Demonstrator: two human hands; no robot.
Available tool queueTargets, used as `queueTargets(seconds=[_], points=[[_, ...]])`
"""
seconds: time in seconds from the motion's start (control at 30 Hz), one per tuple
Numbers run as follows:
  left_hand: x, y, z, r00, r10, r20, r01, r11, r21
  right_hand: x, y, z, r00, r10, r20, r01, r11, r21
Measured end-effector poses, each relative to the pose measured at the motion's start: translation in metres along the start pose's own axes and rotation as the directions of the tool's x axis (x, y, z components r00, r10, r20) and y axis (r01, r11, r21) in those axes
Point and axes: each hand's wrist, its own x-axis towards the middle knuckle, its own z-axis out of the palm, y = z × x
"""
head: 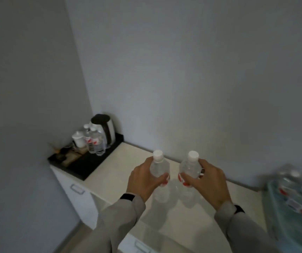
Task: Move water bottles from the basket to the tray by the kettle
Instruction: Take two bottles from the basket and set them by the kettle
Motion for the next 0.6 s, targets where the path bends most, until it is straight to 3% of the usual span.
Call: queueTargets(seconds=[0.23,0.6], points=[[0.043,-0.109,-0.113,0.989,-0.035,-0.146,0.045,0.997,0.064,0.058,-0.067,0.145,0.99,-0.095,0.102,0.081,0.988,0.134],[0.165,-0.228,-0.233,0.986,0.0,-0.168,0.024,0.99,0.142,0.159,-0.15,0.313,0.982,-0.062,0.181,0.022,0.977,0.212]])
